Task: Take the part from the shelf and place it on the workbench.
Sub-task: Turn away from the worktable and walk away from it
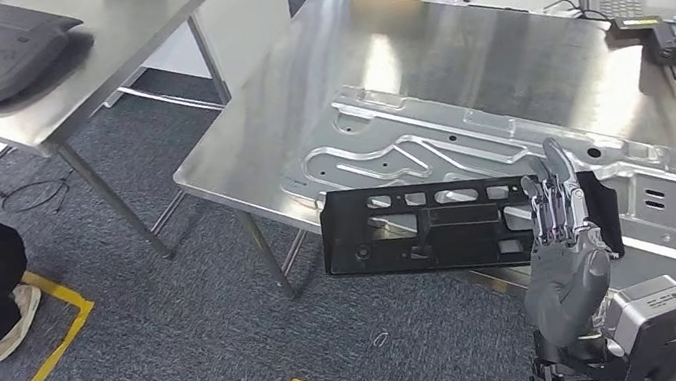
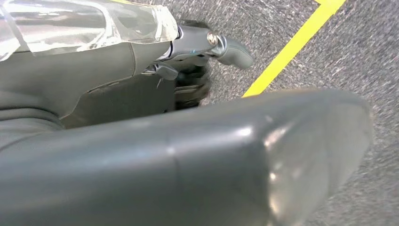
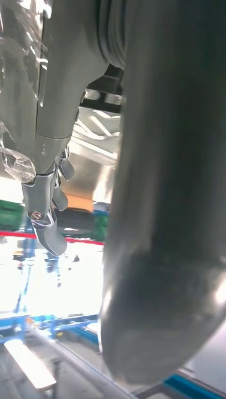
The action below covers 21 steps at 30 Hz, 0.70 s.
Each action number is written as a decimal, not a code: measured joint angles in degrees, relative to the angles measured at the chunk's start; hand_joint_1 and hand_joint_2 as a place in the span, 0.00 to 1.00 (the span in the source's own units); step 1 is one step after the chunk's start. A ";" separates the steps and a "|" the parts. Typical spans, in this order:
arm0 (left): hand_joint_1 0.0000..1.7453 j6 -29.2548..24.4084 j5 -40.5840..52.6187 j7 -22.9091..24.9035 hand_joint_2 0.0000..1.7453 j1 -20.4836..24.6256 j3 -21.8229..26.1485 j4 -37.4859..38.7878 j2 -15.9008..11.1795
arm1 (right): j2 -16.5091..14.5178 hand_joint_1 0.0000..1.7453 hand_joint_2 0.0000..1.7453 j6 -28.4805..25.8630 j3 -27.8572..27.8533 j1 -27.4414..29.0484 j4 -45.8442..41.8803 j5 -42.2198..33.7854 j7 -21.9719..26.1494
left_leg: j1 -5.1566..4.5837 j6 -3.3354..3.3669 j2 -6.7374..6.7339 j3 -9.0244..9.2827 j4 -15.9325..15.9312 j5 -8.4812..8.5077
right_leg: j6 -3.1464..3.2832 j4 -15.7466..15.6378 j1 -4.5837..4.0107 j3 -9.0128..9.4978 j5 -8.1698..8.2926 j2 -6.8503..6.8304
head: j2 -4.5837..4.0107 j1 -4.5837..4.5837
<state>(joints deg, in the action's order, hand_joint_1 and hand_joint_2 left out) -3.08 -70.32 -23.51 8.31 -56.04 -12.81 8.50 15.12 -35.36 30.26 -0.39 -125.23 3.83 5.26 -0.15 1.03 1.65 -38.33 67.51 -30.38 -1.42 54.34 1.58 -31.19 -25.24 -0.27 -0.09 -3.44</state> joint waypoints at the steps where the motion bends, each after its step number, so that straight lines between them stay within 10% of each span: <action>1: 0.00 -0.01 -0.01 0.03 0.00 0.00 0.00 0.00 0.00 | 0.01 0.00 0.00 0.00 0.06 0.01 0.01 -0.03 0.01 | 0.22 -0.29 -0.62 -1.57 3.31 -1.18 | 0.00 0.01 -0.01 -0.01 -0.03 -0.90 | 0.00 -0.01; 3: 0.00 -0.02 -0.03 0.12 0.00 -0.02 0.00 0.00 -0.01 | 0.03 0.00 0.00 0.00 0.18 -0.03 0.02 -0.09 0.01 | 0.58 -0.59 -1.23 -1.47 3.37 -0.25 | -0.10 0.01 0.04 0.03 -0.12 -2.58 | 0.00 -0.02; 8: 0.00 -0.01 -0.02 0.23 0.00 0.05 0.00 0.00 -0.01 | 0.03 0.00 0.00 0.00 0.37 -0.18 0.02 -0.10 0.12 | 0.11 0.35 -5.31 6.88 -12.95 6.06 | -1.19 0.05 -0.31 0.69 -0.62 -5.63 | 0.00 0.07; 10: 0.00 0.00 -0.03 0.21 0.00 0.00 0.01 0.00 0.00 | 0.03 0.00 0.00 0.00 0.43 -0.25 0.02 -0.10 0.21 | -0.16 1.09 -4.16 6.58 -13.06 6.16 | -1.89 -0.10 -0.31 0.95 -0.70 -6.61 | 0.00 0.10; 13: 0.00 0.08 -0.03 0.19 0.00 -0.12 0.02 0.00 0.08 | 0.11 0.00 0.00 0.00 0.47 -0.28 0.01 -0.02 0.28 | 0.19 2.24 -2.34 6.79 -13.61 6.78 | -2.61 3.55 0.03 -0.35 -3.51 -3.69 | 0.00 0.23; 17: 0.00 0.22 0.04 0.19 0.00 -0.15 0.02 0.00 0.11 | 0.25 0.00 0.00 0.00 0.54 0.13 0.01 0.09 0.28 | 0.05 2.87 0.44 6.79 -13.58 6.96 | -2.63 17.59 -0.06 -6.96 -9.41 -0.09 | 0.00 0.36; 21: 0.00 0.24 0.05 0.19 0.00 -0.14 0.02 0.00 0.11 | 0.38 0.00 0.00 0.00 0.56 0.17 0.02 0.10 0.27 | -0.04 2.59 3.85 6.92 -13.15 6.77 | -2.27 6.44 0.15 -2.19 -2.52 2.35 | 0.00 0.36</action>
<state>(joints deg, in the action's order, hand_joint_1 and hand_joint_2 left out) -2.84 -70.27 -23.32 8.17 -56.02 -12.81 8.61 15.50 -35.36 30.81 -0.22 -125.22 3.93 5.53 -0.19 3.61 5.49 -31.41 54.36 -23.61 -3.68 60.78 1.73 -33.38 -27.76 2.08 -0.09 -3.08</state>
